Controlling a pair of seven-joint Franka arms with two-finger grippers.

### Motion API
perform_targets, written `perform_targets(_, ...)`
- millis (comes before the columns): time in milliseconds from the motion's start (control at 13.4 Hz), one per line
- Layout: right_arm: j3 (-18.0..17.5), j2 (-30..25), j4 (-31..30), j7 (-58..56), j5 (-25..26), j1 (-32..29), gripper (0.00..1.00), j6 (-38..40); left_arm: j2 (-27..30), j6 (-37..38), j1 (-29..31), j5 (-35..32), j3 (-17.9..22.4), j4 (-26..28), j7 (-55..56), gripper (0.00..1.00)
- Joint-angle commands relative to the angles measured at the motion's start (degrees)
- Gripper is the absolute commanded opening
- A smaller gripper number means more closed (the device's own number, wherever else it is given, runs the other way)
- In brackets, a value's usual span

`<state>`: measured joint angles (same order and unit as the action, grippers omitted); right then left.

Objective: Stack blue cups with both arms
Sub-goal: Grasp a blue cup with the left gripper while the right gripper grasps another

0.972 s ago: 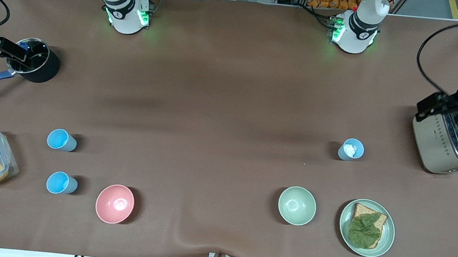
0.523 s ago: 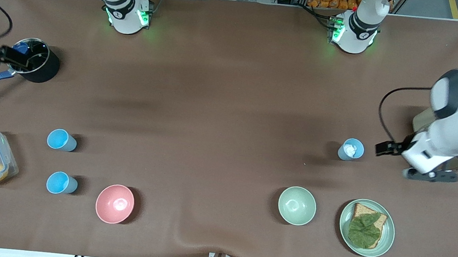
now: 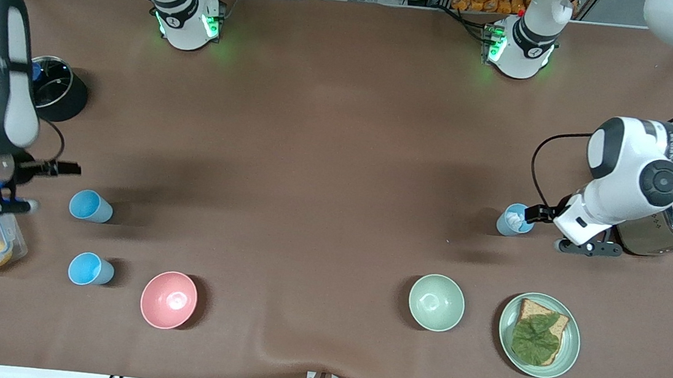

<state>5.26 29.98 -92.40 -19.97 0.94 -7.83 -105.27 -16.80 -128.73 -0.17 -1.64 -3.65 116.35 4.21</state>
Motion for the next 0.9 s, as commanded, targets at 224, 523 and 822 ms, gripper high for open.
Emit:
perform_targets(224, -0.69, 6.48, 4.07, -3.41, 0.11, -1.84, 1.00, -4.22, -4.20, -5.82, 0.17, 0.23, -0.22, 1.34, -0.25, 0.66)
perform_targets(523, -0.78, 8.33, 4.07, -3.23, -0.15, -1.66, 1.00, -7.93, -4.99, -6.62, -0.70, 0.23, -0.22, 0.99, -0.51, 0.00)
perform_targets(822, -0.78, 11.23, 3.98, -4.71, -0.50, -1.66, 0.94, -12.15, -4.12, -5.75, -0.45, 0.41, -3.45, 0.90, -0.43, 0.00)
